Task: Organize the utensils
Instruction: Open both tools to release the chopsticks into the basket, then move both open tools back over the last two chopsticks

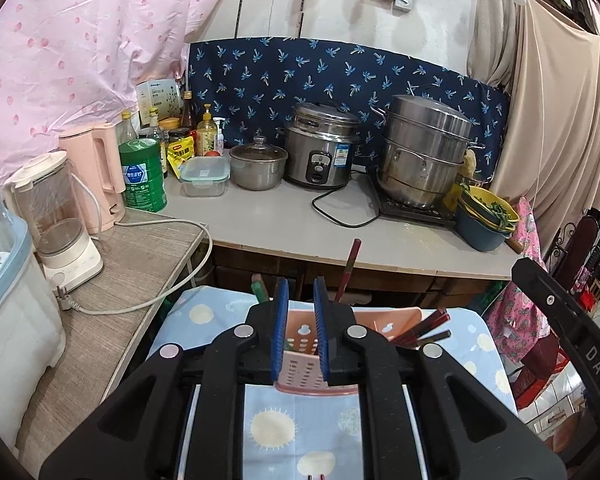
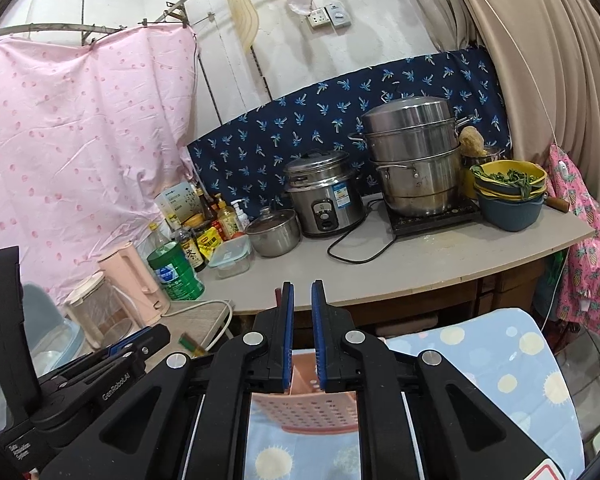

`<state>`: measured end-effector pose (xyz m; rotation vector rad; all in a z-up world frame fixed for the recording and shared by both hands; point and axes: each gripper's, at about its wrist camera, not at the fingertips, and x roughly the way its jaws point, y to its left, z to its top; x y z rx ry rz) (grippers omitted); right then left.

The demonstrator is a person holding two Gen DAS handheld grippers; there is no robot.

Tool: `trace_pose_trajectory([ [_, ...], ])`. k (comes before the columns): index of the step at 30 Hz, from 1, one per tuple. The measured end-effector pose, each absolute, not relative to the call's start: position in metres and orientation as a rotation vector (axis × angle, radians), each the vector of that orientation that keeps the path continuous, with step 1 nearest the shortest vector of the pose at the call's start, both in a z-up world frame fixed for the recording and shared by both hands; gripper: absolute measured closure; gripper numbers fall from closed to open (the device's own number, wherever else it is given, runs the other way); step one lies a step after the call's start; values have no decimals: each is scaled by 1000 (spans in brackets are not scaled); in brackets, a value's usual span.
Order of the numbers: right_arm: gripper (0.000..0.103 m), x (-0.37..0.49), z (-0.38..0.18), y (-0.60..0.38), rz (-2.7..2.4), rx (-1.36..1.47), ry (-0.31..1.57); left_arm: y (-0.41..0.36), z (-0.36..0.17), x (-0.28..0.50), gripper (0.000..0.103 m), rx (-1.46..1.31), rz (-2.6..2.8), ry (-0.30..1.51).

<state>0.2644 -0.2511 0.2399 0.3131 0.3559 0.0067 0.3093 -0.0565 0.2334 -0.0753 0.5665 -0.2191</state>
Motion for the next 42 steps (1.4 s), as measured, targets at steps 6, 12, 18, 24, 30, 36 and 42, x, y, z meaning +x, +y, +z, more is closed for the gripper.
trace_pose_trajectory([
  [6, 92, 230, 235, -245, 29, 316, 367, -57, 234, 281, 89, -51, -227, 569],
  [12, 92, 196, 223, -239, 46, 308, 390, -58, 225, 247, 83, -25, -236, 581],
  [18, 92, 157, 202, -232, 49, 280, 424, -51, 205, 213, 80, -10, -252, 604],
  [24, 92, 119, 171, -225, 58, 272, 485, -43, 178, 179, 77, 3, -272, 649],
  [30, 92, 83, 132, -209, 73, 218, 570, -36, 144, 146, 71, 45, -262, 699],
  [36, 83, 53, 88, -196, 87, 185, 676, -31, 100, 120, 70, 59, -263, 790],
  [42, 76, 34, 48, -188, 88, 171, 762, -30, 60, 96, 57, 83, -256, 851],
])
